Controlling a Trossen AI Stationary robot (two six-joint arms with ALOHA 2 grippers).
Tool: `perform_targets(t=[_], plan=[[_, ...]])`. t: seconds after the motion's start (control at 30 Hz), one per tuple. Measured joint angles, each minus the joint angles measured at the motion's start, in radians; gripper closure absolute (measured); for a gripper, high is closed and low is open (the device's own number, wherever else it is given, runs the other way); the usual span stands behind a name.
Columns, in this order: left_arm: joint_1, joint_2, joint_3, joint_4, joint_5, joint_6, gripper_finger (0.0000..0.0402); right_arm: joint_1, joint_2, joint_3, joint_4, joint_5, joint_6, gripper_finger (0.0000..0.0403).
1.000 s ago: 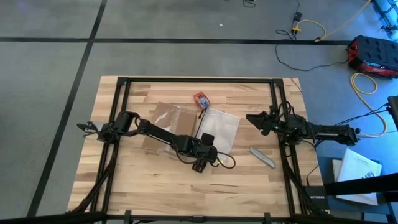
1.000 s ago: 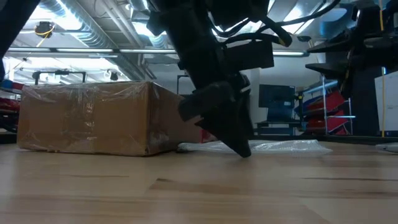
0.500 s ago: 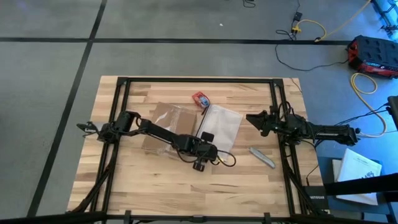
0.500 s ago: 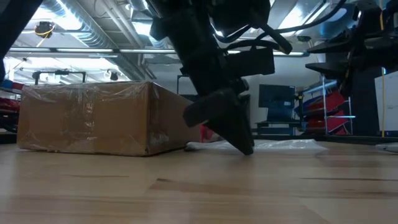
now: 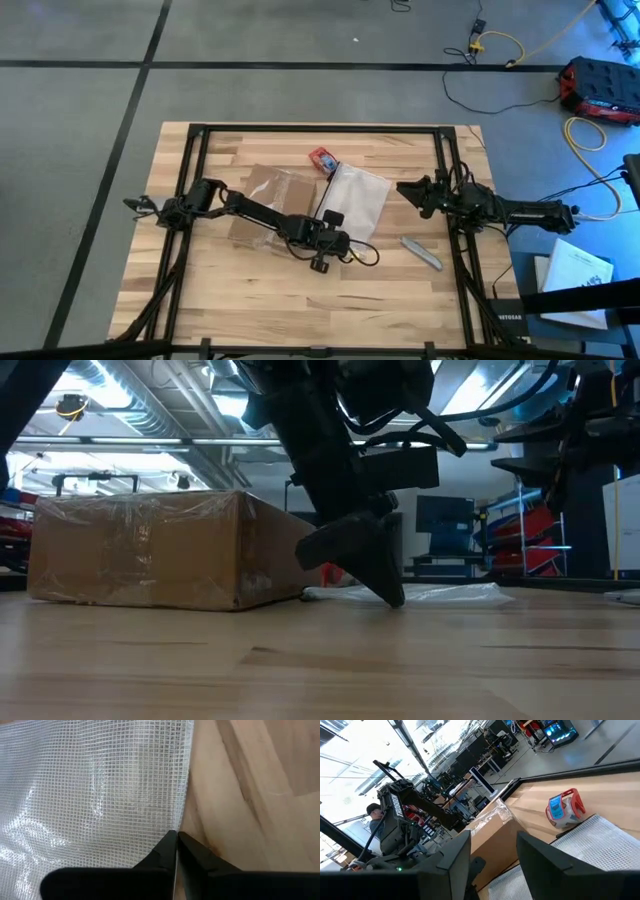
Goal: Unpack boxes
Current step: Move the transparent zip bag to the top right of the table
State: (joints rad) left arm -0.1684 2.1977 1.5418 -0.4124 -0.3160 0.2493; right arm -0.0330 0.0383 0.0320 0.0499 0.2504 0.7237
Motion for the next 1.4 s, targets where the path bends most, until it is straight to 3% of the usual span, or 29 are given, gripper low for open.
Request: perform_targets(t=[0.3,0.77,1.17,1.4], plan=[[-0.016,-0.032,0.076,-0.082,-0.095,-0.004,0.0401,0.0,0.0,0.028,0.003,0.0,-0.048,0.0256],[-0.01,-0.04,0.321,-0.316,-0.198,0.016,0.0401,0.0,0.0,0.028,0.055,0.02,-0.074,0.0256],[0.072,-0.063,0.444,-0.504,-0.287,0.006,0.0401,0.0,-0.001,0.028,0.133,0.03,-0.13,0.0256],[0.136,-0.086,0.448,-0.588,-0.307,0.044,0.0401,0.0,-0.001,0.028,0.133,0.029,-0.131,0.0256]])
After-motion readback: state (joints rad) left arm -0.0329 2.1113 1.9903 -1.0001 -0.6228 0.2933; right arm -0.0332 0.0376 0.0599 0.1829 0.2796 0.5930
